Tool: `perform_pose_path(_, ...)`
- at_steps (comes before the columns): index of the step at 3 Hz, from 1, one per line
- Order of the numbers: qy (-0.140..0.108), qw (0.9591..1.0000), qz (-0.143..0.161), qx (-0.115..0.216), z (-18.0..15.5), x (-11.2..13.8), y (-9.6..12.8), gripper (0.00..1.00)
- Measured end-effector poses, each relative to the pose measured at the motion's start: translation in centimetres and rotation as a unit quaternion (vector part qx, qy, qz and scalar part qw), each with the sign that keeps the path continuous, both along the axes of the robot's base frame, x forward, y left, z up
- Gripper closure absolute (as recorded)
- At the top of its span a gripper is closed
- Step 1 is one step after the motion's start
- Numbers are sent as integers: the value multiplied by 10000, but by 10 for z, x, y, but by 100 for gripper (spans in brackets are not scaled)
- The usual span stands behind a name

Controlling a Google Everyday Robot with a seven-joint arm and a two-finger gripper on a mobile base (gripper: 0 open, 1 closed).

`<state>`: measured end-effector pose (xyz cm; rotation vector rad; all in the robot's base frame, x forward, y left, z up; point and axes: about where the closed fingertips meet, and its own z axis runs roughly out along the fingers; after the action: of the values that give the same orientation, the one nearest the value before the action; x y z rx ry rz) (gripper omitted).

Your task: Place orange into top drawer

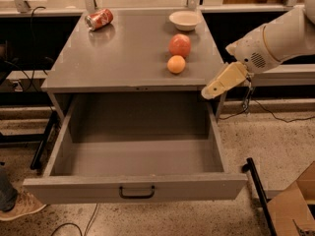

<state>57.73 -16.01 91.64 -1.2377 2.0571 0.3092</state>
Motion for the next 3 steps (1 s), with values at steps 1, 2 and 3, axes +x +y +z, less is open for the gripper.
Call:
perform_pose_path(1, 5, 9993, -347, 130, -14, 25, 7, 0)
perform_pose_path(2, 13, 9947, -892, 517, -32, 54, 13, 0)
perform_pose_path(3, -54, 9868, -1354, 890, -41, 77, 24, 0)
